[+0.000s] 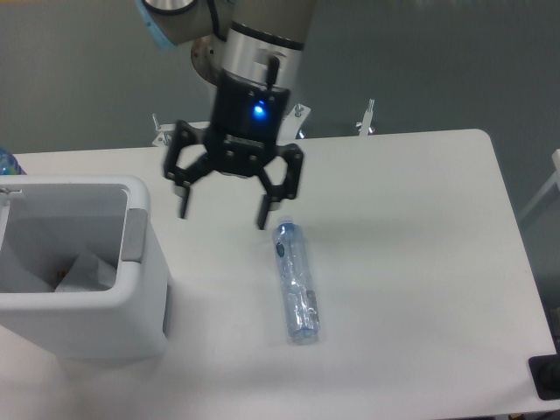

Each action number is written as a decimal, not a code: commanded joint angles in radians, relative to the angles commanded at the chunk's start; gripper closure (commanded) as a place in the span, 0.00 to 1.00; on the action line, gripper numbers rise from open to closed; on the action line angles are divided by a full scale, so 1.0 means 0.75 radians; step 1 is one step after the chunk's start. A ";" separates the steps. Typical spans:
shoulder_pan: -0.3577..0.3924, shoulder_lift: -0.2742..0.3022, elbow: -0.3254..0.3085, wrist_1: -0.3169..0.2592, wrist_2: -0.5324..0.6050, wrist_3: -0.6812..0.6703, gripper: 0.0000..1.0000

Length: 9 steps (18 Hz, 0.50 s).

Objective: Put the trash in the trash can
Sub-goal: 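Move the open gripper over the clear water bottle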

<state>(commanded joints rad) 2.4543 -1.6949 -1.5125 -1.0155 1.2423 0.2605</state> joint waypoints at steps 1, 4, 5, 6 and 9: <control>0.010 -0.020 -0.002 -0.002 0.023 0.031 0.00; 0.023 -0.078 0.000 -0.006 0.100 0.070 0.00; 0.025 -0.094 0.002 -0.002 0.119 0.088 0.00; 0.025 -0.116 0.004 -0.002 0.131 0.111 0.00; 0.047 -0.180 0.008 -0.002 0.131 0.131 0.00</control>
<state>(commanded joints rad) 2.4895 -1.8299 -1.5064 -1.0170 1.3407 0.3590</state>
